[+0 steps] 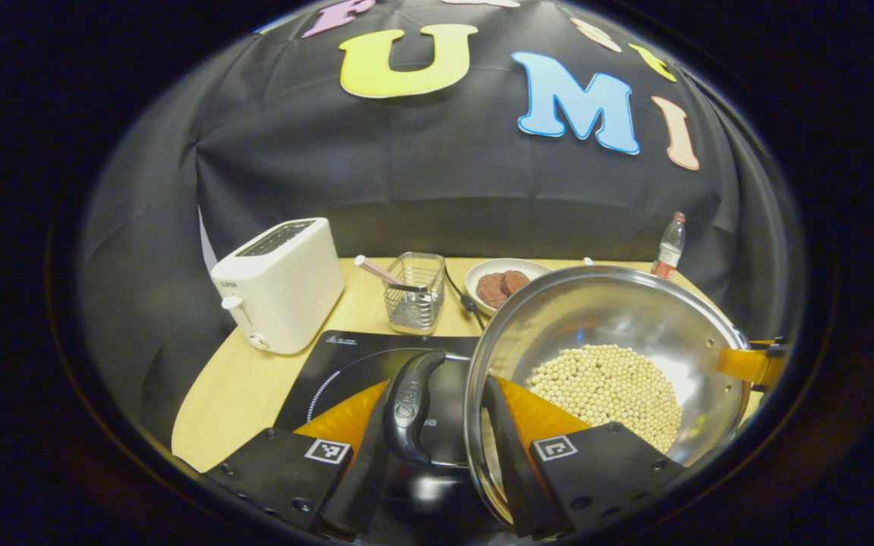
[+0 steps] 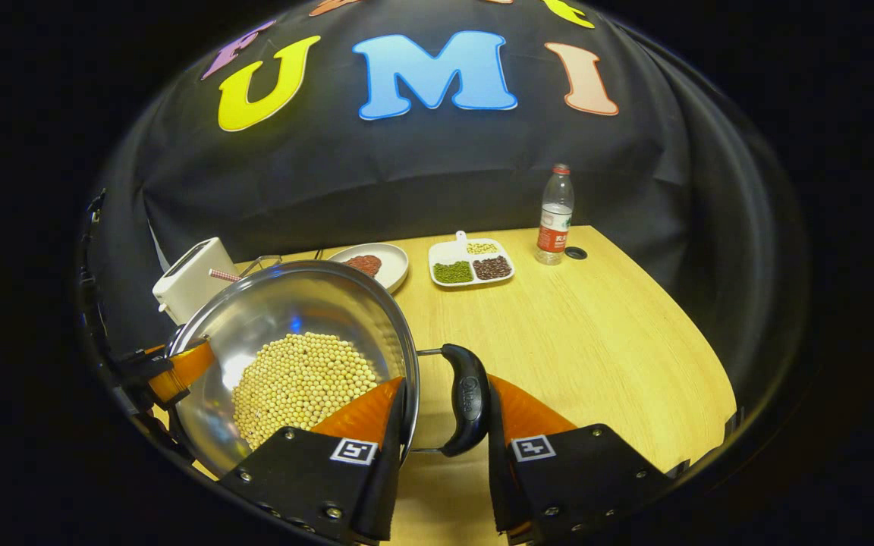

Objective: First push the handle of the pot to place it horizontally, then grasp the pot with both hands and set it on the induction cooktop.

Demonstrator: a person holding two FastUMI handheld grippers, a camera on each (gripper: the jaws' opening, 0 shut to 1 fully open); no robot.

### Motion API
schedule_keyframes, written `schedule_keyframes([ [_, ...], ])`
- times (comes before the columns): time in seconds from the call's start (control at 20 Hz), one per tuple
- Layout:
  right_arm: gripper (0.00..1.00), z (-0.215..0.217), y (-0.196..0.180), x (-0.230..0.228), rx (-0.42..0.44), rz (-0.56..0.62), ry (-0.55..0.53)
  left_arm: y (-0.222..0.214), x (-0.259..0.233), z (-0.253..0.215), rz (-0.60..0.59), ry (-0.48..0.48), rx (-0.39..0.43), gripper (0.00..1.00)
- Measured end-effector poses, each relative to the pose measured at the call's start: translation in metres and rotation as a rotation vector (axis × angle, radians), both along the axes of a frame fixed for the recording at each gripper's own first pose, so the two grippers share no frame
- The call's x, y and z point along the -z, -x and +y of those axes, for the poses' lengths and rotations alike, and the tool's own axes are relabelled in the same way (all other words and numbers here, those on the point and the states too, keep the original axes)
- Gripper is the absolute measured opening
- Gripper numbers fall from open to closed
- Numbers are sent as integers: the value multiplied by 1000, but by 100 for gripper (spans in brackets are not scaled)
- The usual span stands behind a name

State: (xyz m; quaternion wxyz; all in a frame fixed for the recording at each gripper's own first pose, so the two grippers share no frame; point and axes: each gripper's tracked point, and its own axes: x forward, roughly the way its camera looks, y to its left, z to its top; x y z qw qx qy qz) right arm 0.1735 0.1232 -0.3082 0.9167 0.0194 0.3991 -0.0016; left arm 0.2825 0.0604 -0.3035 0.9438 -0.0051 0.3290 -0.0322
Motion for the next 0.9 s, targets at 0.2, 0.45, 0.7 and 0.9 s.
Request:
schedule_keyframes([
  [0.2,49,33,-3,7,-12,10,-4,-5,6,39,5,-6,-12,72],
  [0.45,49,72,-3,24,-21,28,-14,-11,17,81,18,-18,-25,72],
  [0.7,49,99,-10,25,-35,44,-13,-15,28,111,32,-30,-39,73],
  [0.9,49,119,-16,33,-47,53,-12,-18,40,133,47,-23,-58,72],
])
